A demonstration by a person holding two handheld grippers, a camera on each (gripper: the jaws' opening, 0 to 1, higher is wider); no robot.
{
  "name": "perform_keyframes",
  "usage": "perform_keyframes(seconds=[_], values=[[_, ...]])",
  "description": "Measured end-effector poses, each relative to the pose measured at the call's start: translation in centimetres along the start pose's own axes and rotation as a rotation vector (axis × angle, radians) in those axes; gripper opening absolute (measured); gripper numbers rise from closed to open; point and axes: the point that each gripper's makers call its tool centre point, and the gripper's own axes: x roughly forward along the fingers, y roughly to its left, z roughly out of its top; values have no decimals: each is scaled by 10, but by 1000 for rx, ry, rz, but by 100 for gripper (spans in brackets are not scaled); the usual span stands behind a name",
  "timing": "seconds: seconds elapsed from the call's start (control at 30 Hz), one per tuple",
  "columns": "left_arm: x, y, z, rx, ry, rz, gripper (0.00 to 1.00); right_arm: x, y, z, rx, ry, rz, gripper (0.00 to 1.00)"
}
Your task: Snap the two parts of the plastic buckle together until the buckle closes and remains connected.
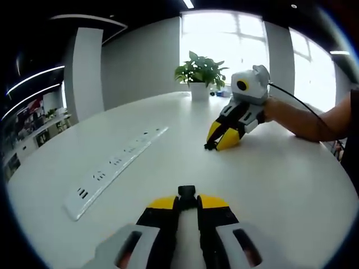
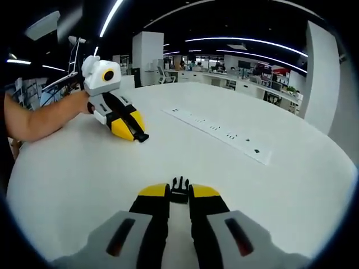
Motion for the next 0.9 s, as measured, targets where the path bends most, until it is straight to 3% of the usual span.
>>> perform_keyframes(seconds=[0.9], values=[[2, 1, 2, -22, 12, 28, 11, 1, -2, 0, 13, -10, -4, 12]])
